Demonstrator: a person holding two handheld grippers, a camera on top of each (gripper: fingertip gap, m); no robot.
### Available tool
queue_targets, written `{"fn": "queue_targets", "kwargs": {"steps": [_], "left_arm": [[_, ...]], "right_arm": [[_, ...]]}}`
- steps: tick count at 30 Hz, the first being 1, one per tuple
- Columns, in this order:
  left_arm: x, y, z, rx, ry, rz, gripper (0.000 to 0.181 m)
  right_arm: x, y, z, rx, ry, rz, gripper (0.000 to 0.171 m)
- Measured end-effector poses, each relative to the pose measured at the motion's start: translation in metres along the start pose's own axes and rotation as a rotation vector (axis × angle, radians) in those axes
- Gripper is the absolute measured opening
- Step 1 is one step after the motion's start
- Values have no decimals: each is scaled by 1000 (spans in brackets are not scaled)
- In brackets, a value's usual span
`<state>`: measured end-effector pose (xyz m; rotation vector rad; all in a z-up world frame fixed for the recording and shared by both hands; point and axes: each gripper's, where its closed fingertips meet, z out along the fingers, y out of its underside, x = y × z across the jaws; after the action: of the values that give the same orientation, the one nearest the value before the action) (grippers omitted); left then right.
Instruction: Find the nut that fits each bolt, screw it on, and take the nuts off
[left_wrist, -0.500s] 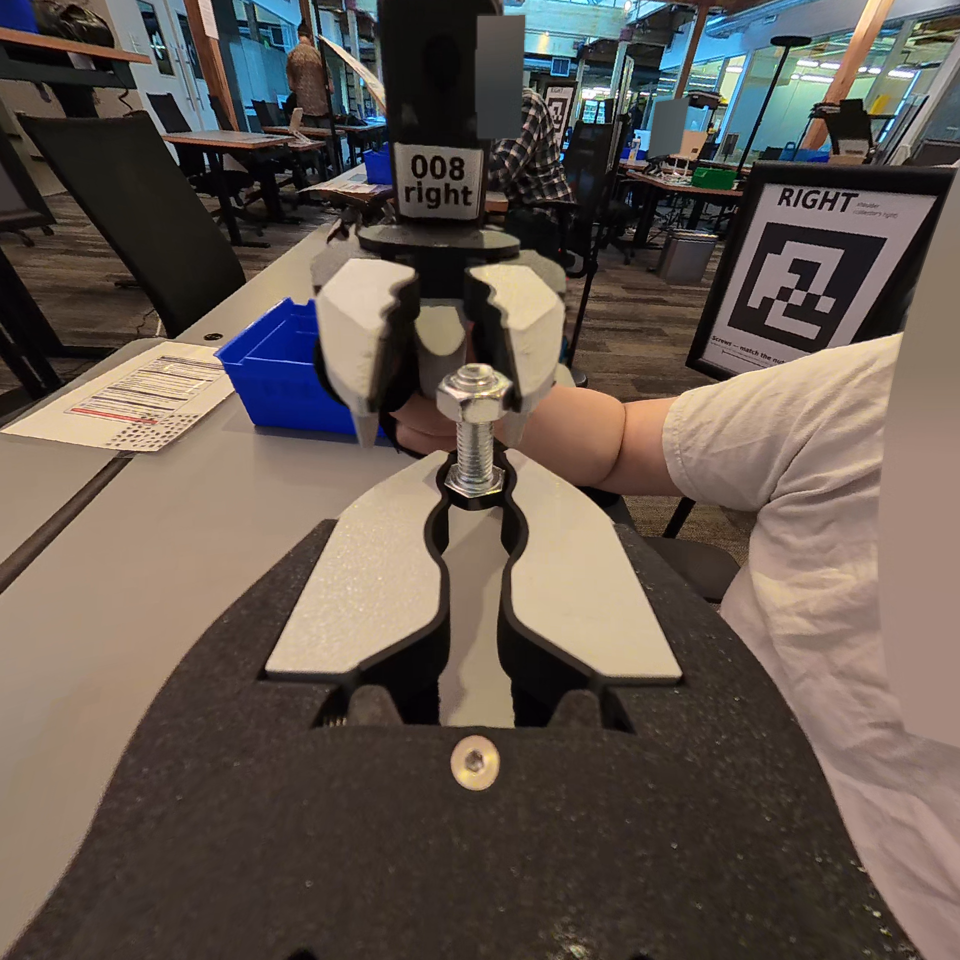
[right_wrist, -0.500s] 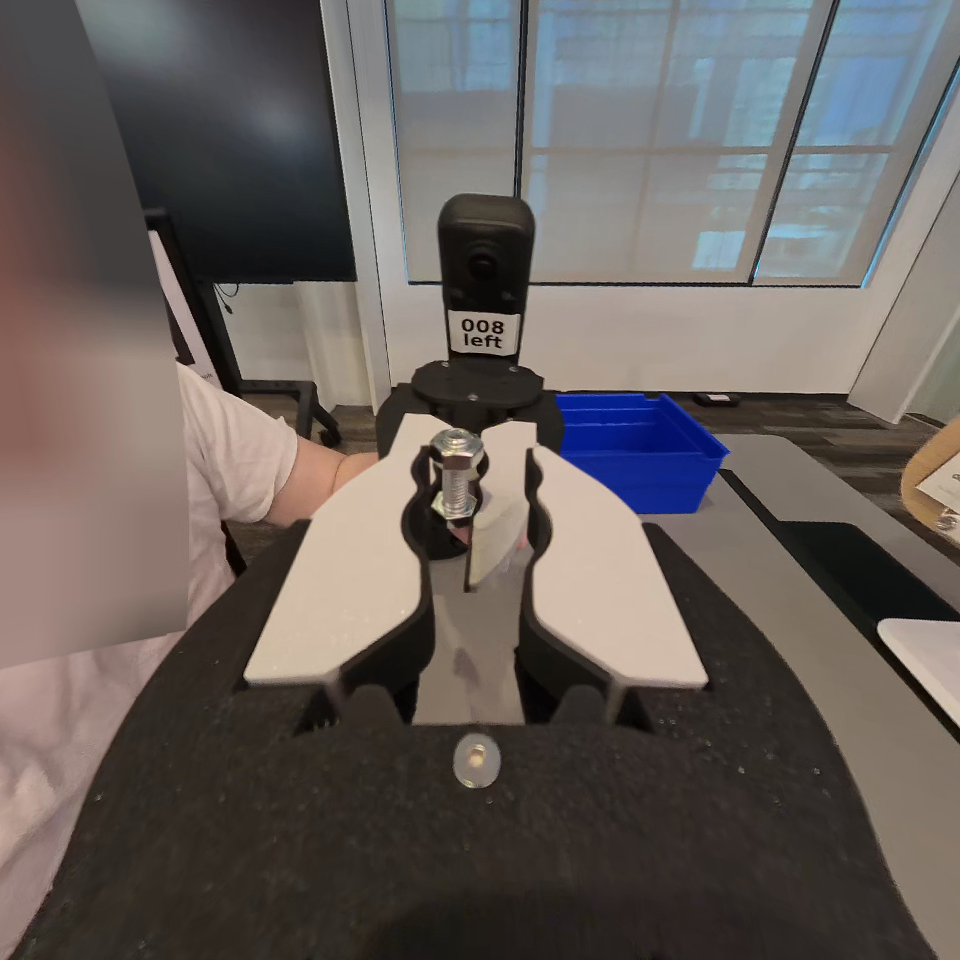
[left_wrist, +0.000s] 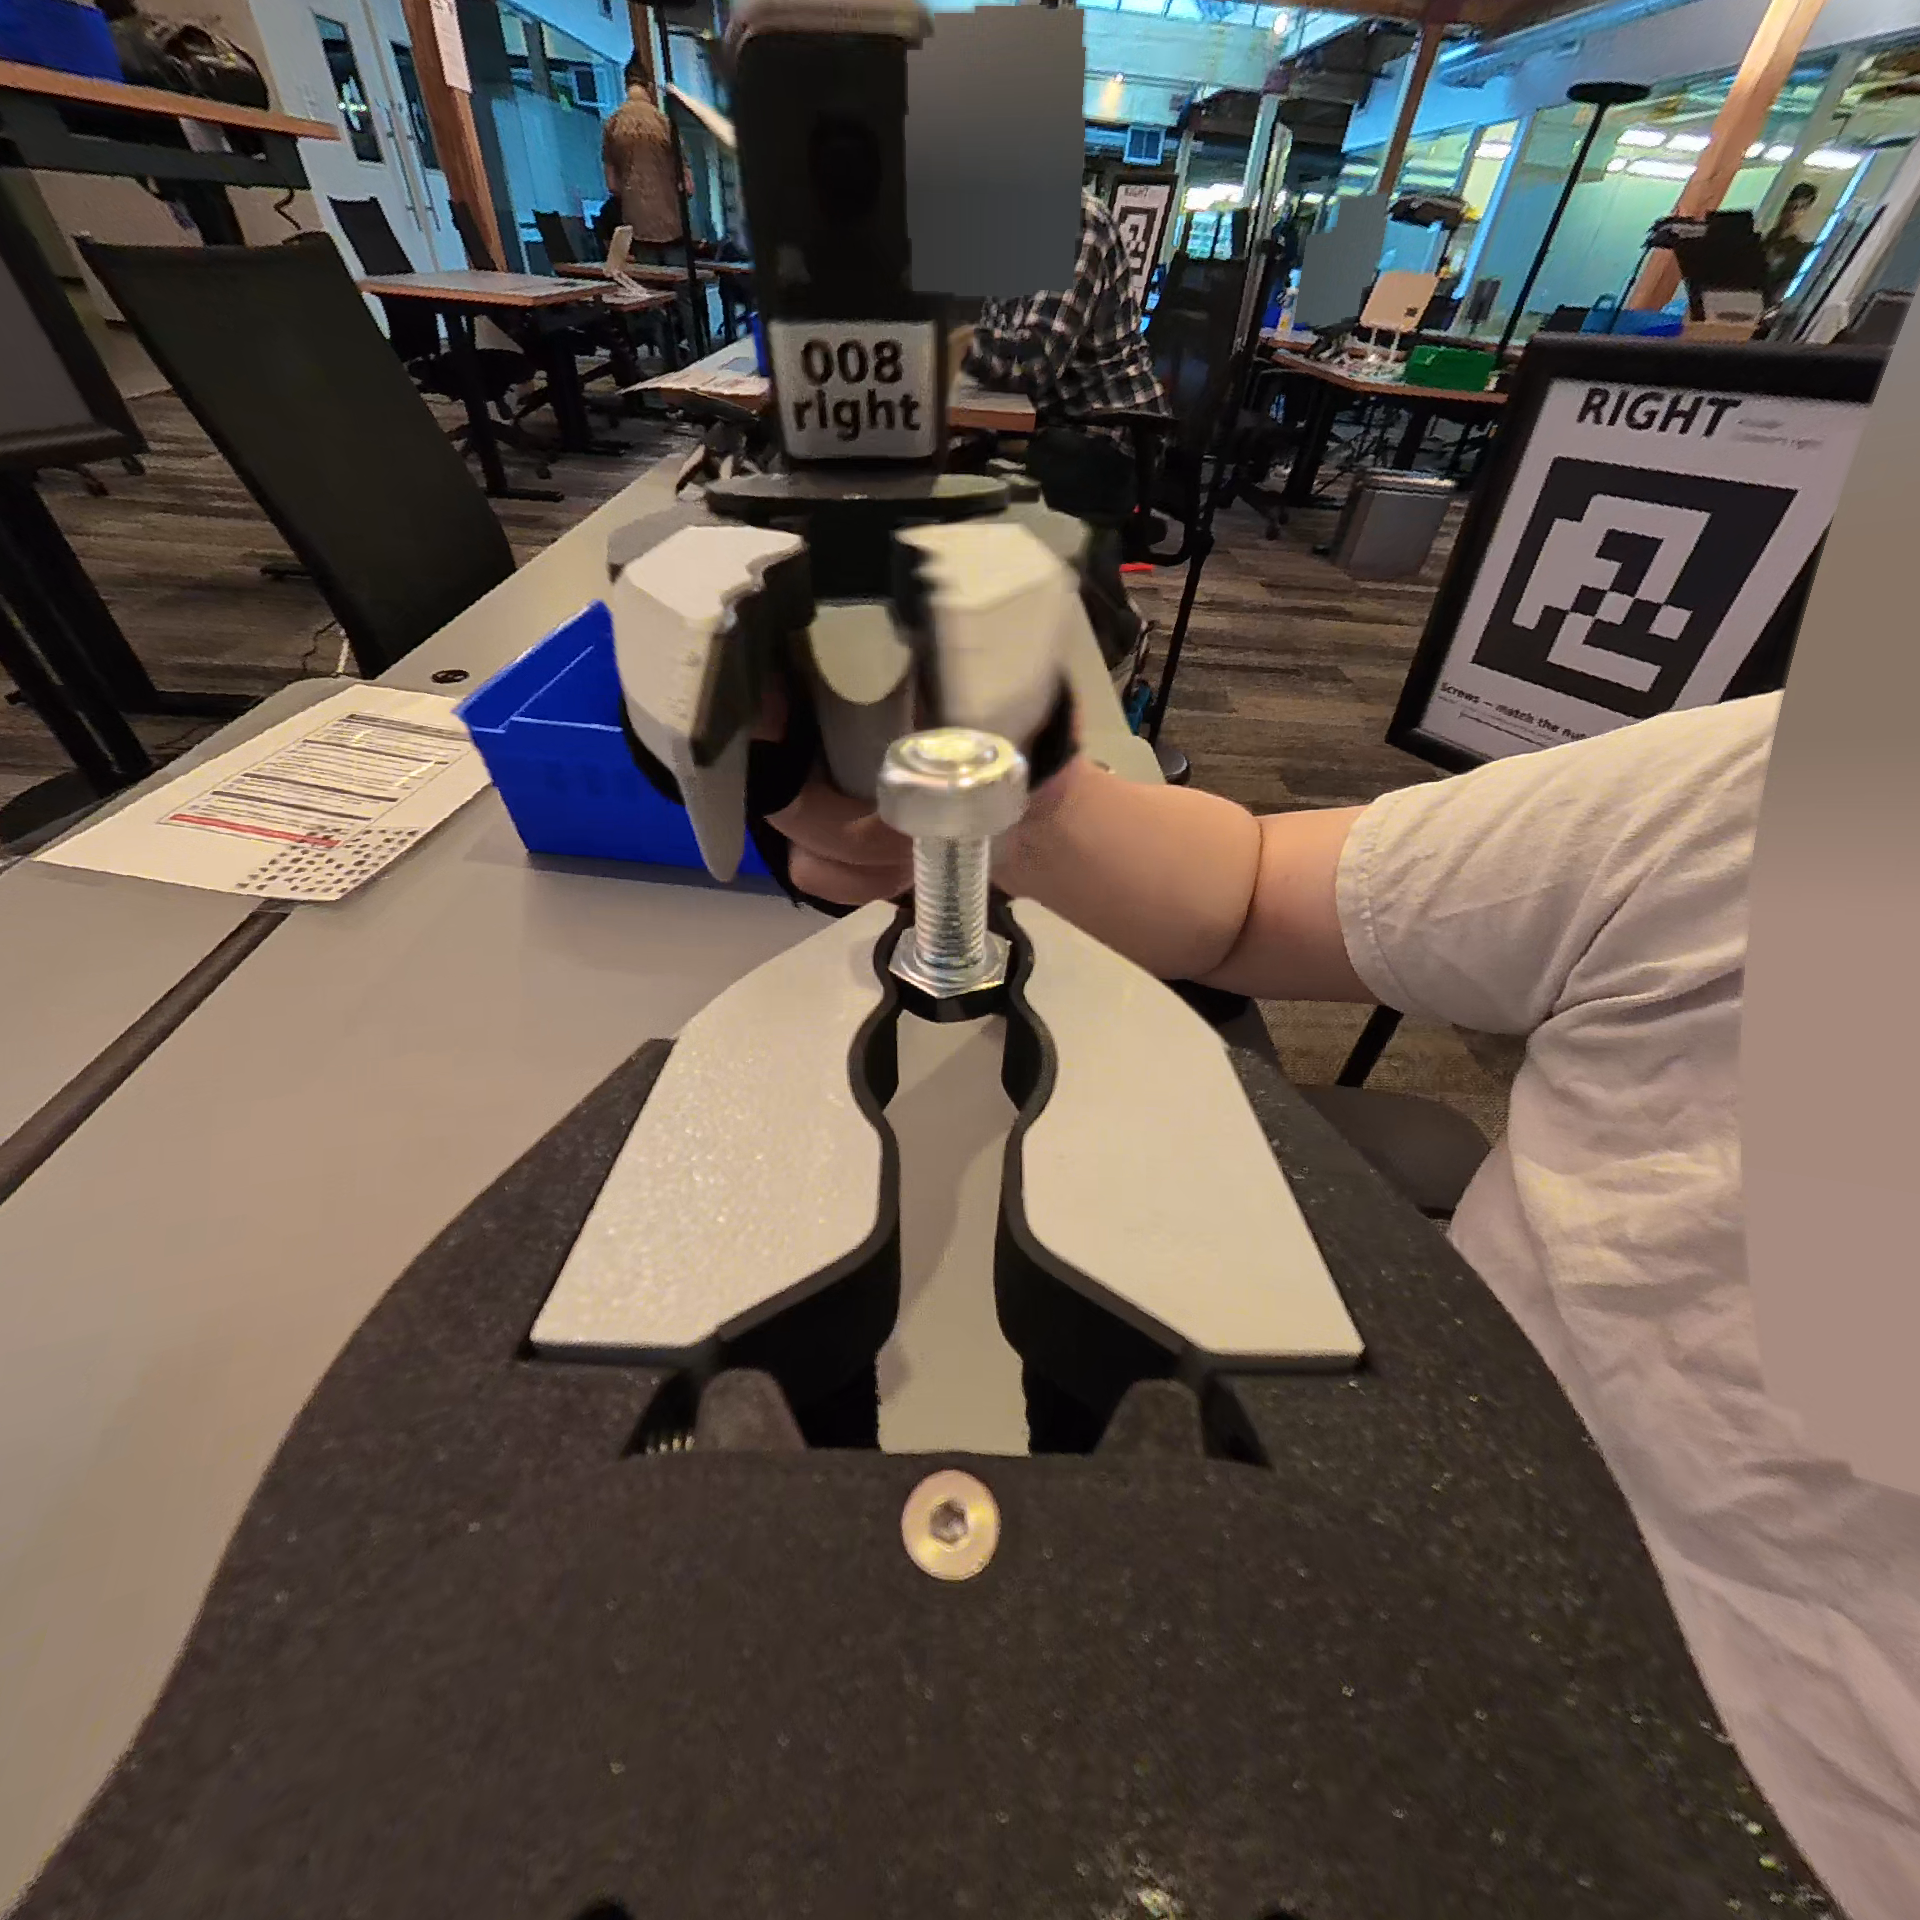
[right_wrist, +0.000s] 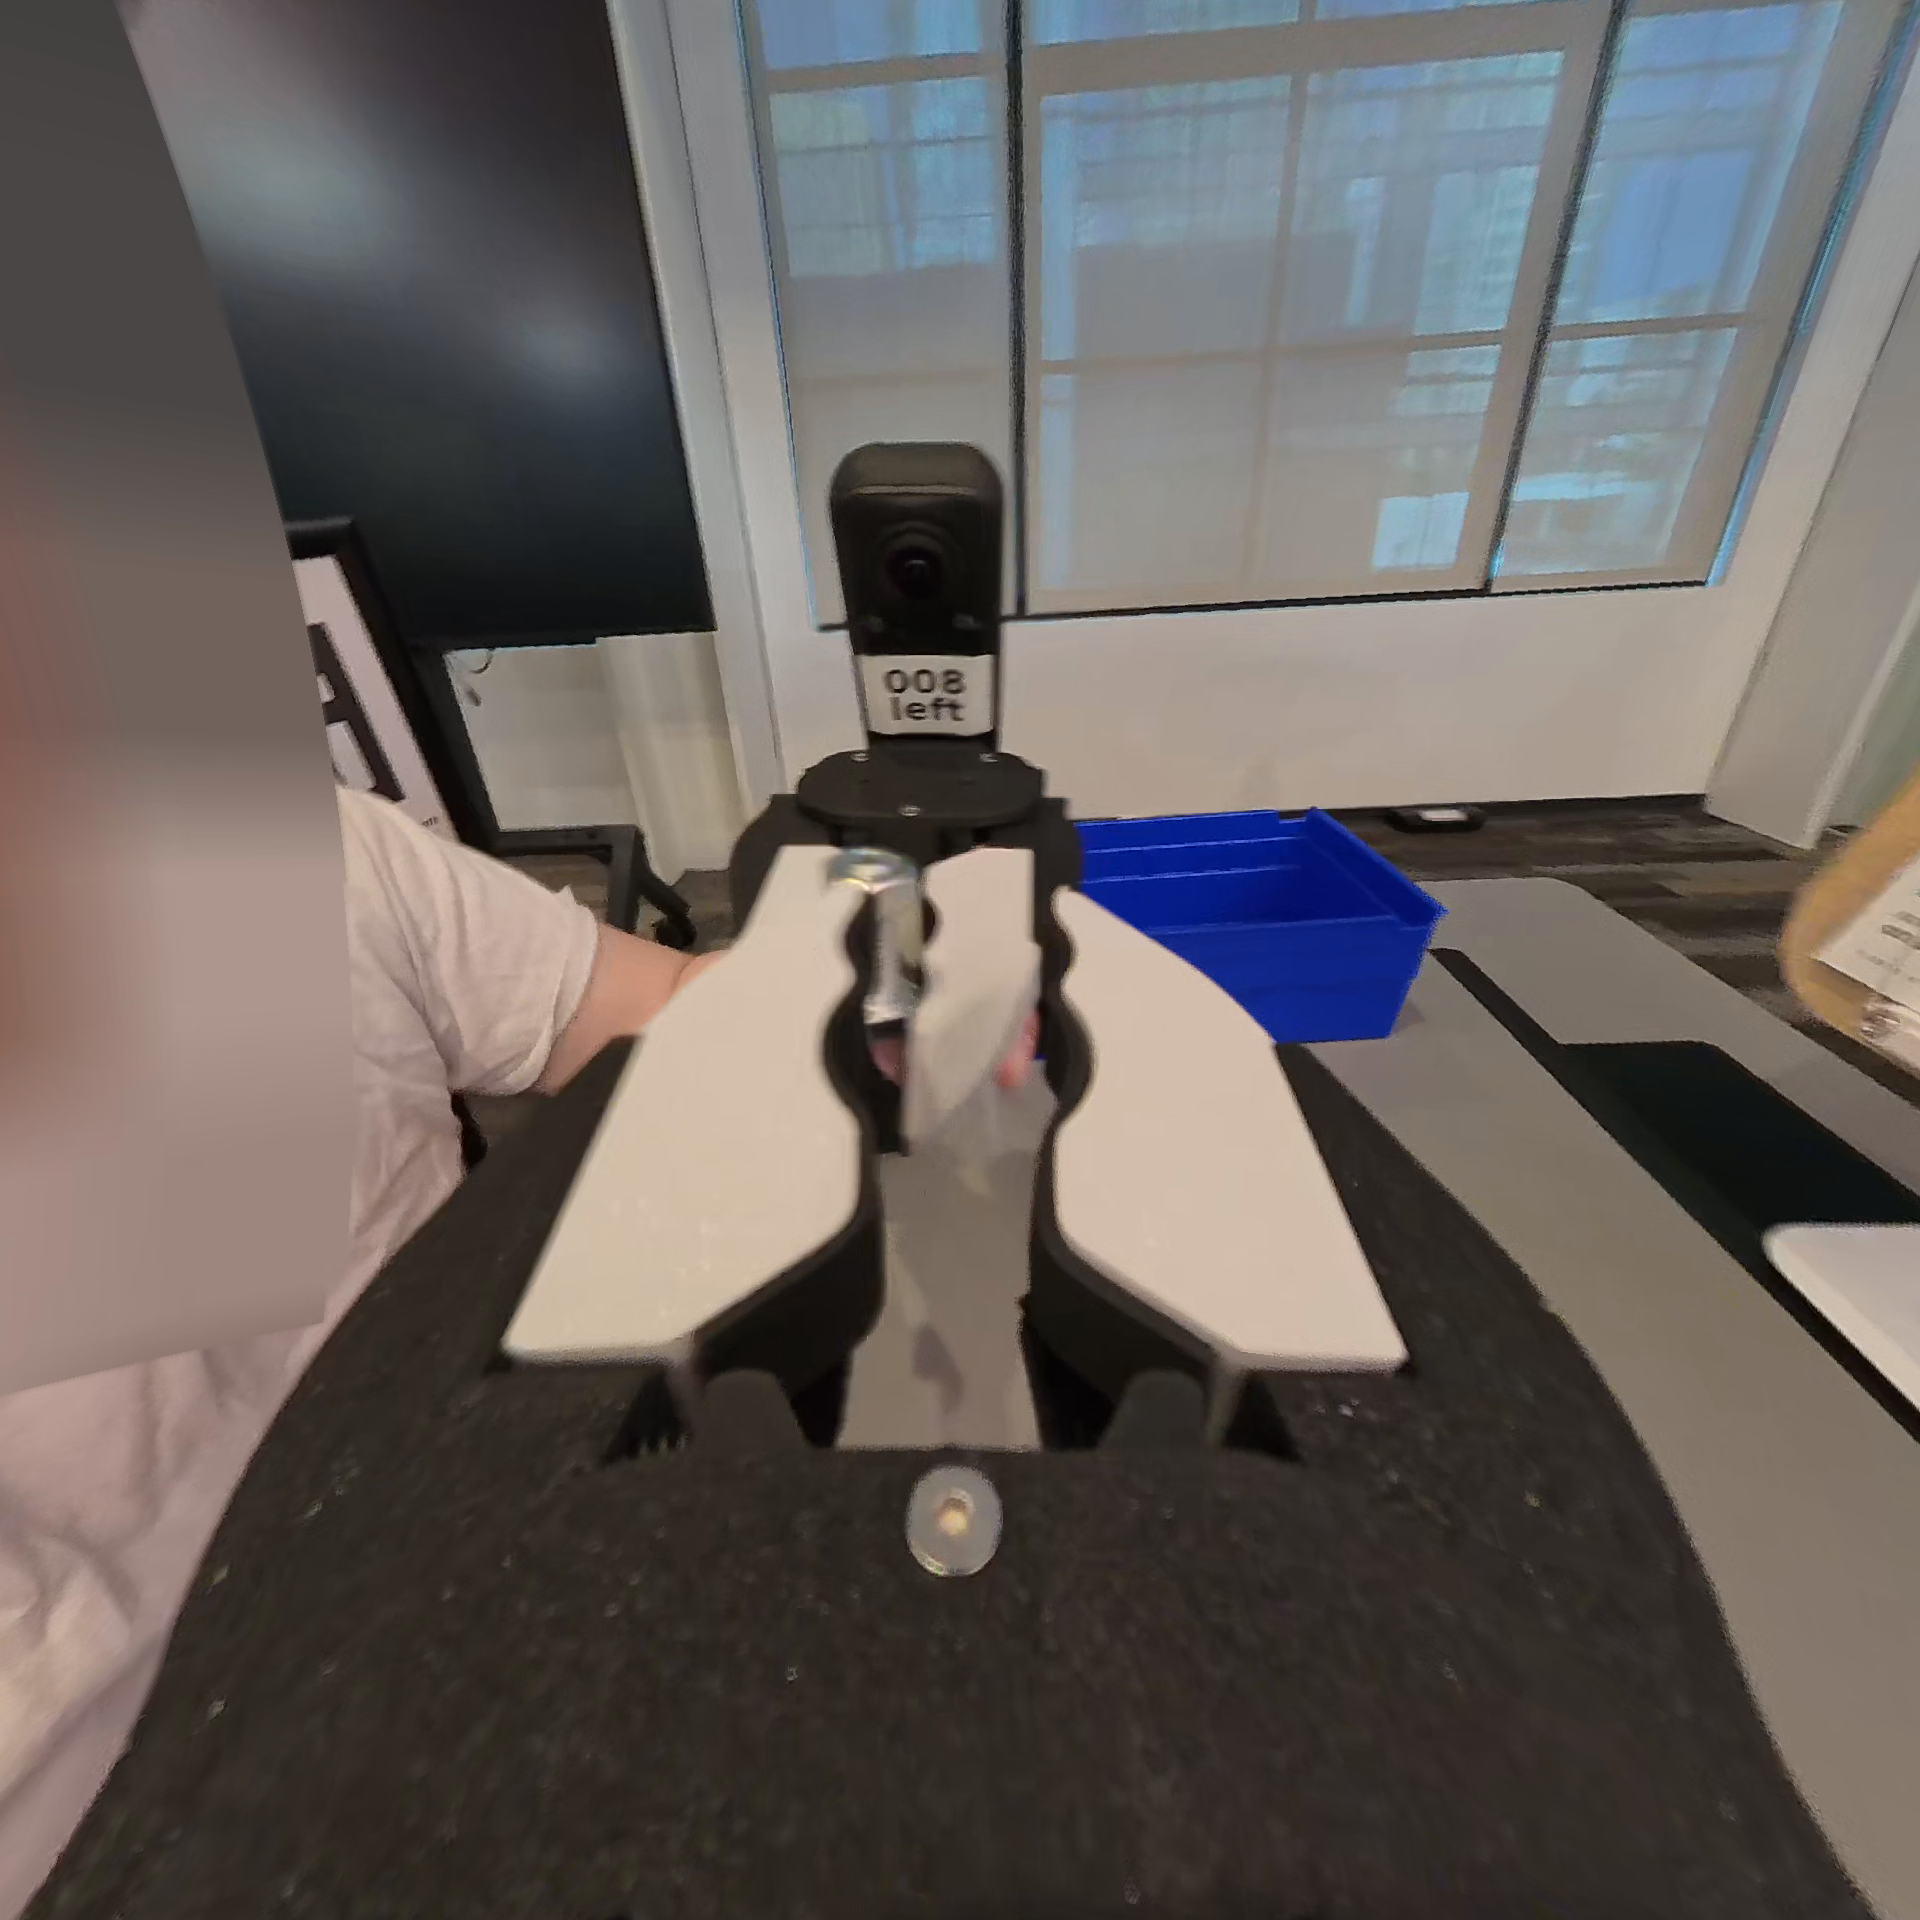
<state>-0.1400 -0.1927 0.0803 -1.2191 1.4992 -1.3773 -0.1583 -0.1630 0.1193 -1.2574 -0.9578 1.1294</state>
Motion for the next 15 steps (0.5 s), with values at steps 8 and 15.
{"fn": "queue_targets", "kwargs": {"steps": [8, 15], "left_arm": [[5, 1, 2, -11, 19, 8, 15], [5, -4, -2, 9, 14, 0, 15]], "right_arm": [[-17, -2, 6, -13, -38, -44, 33], [2, -7, -8, 34, -7, 17, 27]]}}
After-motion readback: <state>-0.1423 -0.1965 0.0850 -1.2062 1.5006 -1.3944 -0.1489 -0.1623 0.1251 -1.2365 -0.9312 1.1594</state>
